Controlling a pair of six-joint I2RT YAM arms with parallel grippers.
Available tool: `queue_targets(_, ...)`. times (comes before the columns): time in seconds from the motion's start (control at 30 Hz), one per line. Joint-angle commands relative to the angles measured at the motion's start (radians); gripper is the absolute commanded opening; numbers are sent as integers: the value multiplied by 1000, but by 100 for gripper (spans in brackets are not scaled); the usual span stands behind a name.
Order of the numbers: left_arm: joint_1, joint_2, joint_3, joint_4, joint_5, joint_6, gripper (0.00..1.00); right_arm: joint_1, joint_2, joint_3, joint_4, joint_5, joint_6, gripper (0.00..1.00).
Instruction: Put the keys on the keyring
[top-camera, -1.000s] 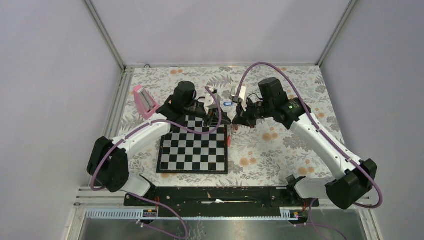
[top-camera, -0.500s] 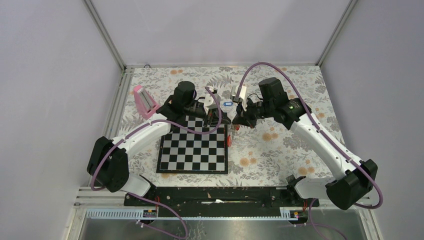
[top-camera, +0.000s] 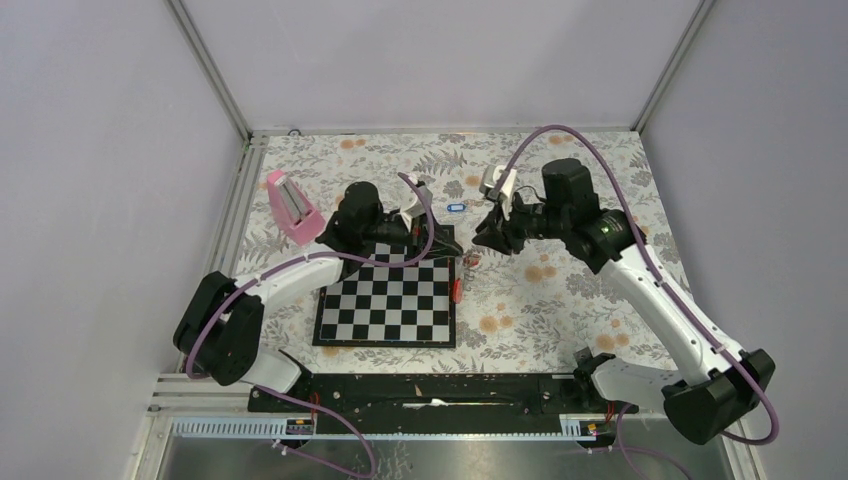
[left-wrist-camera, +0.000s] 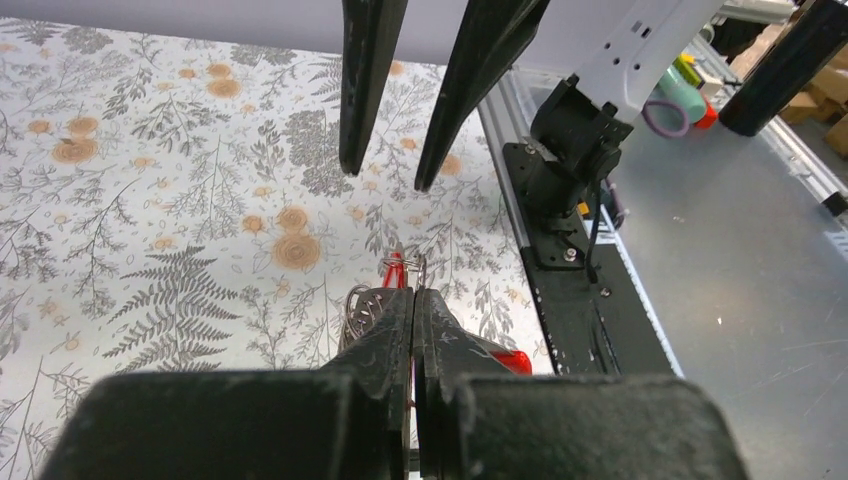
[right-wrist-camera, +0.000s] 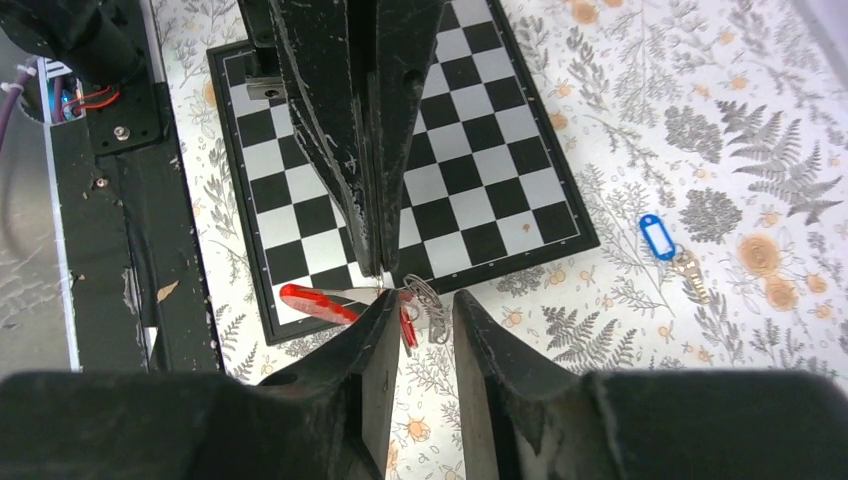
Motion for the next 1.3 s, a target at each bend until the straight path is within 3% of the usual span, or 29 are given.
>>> queue_targets(0.0,4,-54,-17,239,27,-150,0,-34,-64,-22,40,-74,9,34)
queue_targets(0.2,7,-53,-44,357,17,-255,0,-42,-100,-67,-14,-165,-77,38)
queue_targets(0.4,7,-46,-40,374,32,-272,0,-42,-97,-86,-24,-170,-118,48)
queue_targets(0.57,7,-50,-42,379,40,-274,0,-42,-84,-95,-19,-178,-129,49)
queue_targets(0.83,7,-47,-44,414,40,-301,0,-42,-63,-123,12,-182,-114,42)
queue_targets(1.0,7,-50,-45,418,38,-305,0,-42,-59,-125,33,-171,-99,24)
queue_targets(1.27,8,-48,-50,431,-10,-323,0,-42,-54,-155,59,-193,-82,12)
